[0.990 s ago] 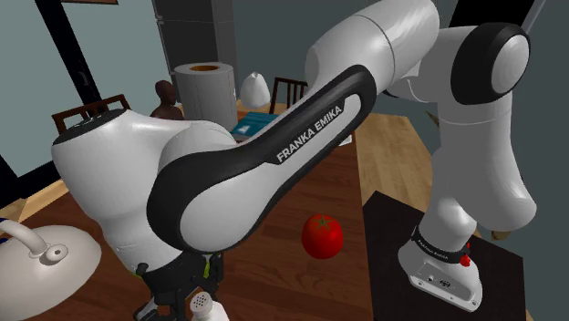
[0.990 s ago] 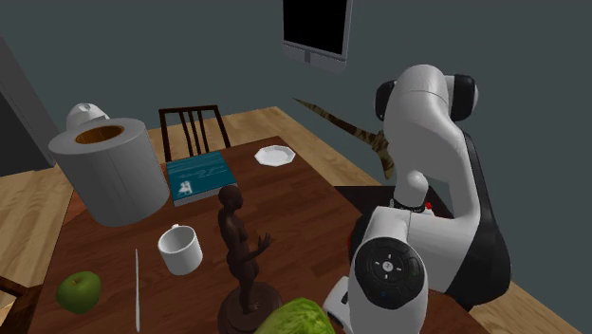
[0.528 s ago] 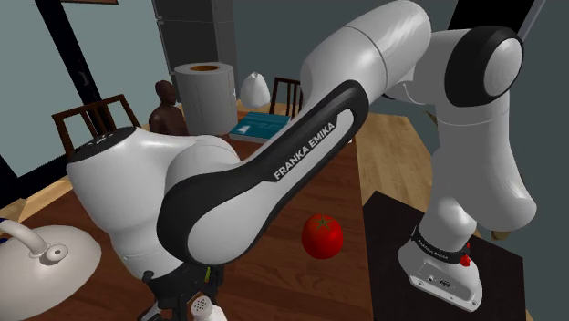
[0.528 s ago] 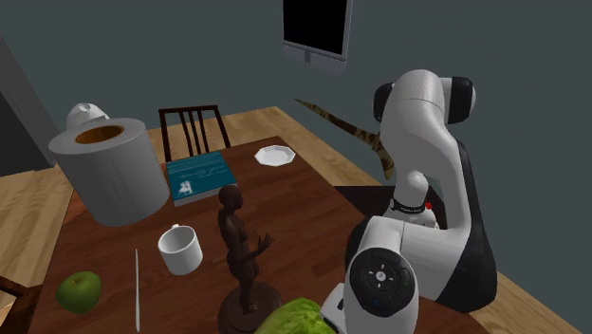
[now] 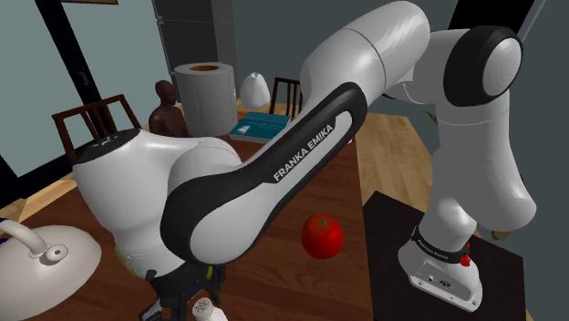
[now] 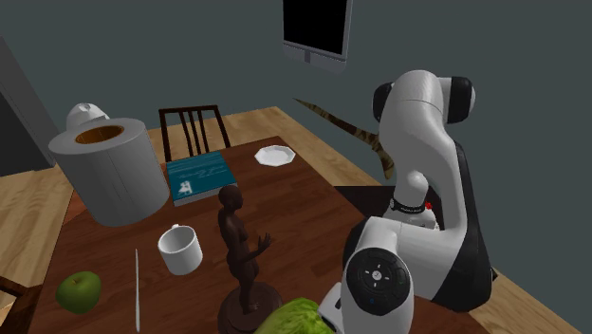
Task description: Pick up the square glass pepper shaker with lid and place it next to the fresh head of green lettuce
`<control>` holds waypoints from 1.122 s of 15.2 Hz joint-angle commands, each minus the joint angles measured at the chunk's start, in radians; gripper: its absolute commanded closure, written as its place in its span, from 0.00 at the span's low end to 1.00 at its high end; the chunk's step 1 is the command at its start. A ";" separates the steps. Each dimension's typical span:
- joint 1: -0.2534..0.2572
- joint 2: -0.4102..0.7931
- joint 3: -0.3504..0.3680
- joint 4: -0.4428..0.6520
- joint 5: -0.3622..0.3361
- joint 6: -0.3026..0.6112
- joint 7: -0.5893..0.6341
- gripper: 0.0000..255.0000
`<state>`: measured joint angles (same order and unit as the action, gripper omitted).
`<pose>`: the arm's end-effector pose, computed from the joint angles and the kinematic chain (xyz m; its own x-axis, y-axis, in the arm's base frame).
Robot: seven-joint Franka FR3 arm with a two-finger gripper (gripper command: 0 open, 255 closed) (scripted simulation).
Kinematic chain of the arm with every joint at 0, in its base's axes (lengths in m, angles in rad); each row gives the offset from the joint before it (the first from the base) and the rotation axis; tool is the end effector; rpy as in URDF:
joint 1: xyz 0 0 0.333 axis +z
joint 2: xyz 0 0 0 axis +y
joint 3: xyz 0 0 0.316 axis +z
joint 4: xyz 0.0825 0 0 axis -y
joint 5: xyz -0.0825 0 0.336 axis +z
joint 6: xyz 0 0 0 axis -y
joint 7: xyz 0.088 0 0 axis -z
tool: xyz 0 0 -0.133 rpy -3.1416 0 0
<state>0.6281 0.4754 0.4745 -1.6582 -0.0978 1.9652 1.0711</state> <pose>0.3108 0.5259 0.3471 0.9857 0.0374 -0.1640 0.0444 -0.9982 0.0394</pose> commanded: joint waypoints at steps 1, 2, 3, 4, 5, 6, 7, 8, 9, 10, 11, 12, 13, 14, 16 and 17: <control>0.005 0.013 0.004 -0.015 0.003 0.012 -0.001 0.00; 0.006 0.014 0.004 -0.011 0.003 0.009 0.000 0.00; 0.010 0.017 0.005 -0.006 0.002 0.007 0.006 0.00; 0.009 0.016 0.005 -0.009 0.002 0.009 0.004 0.00; 0.010 0.020 0.004 0.000 0.001 0.004 0.003 0.00; 0.008 0.012 0.006 0.023 0.005 -0.026 0.000 0.00; 0.007 0.005 0.007 0.048 0.008 -0.057 -0.002 0.00; 0.006 -0.001 0.009 0.074 0.011 -0.089 -0.004 0.00; 0.006 -0.004 0.010 0.096 0.013 -0.114 -0.006 0.00; 0.006 -0.004 0.010 0.096 0.013 -0.114 -0.006 0.00; 0.006 -0.004 0.010 0.096 0.013 -0.114 -0.006 0.00; 0.006 -0.004 0.010 0.096 0.013 -0.114 -0.006 0.00; 0.006 -0.004 0.010 0.096 0.013 -0.114 -0.006 0.00; 0.006 -0.004 0.010 0.096 0.013 -0.114 -0.006 0.00; 0.006 -0.004 0.010 0.096 0.013 -0.114 -0.006 0.00; 0.006 -0.004 0.010 0.096 0.013 -0.113 -0.006 0.00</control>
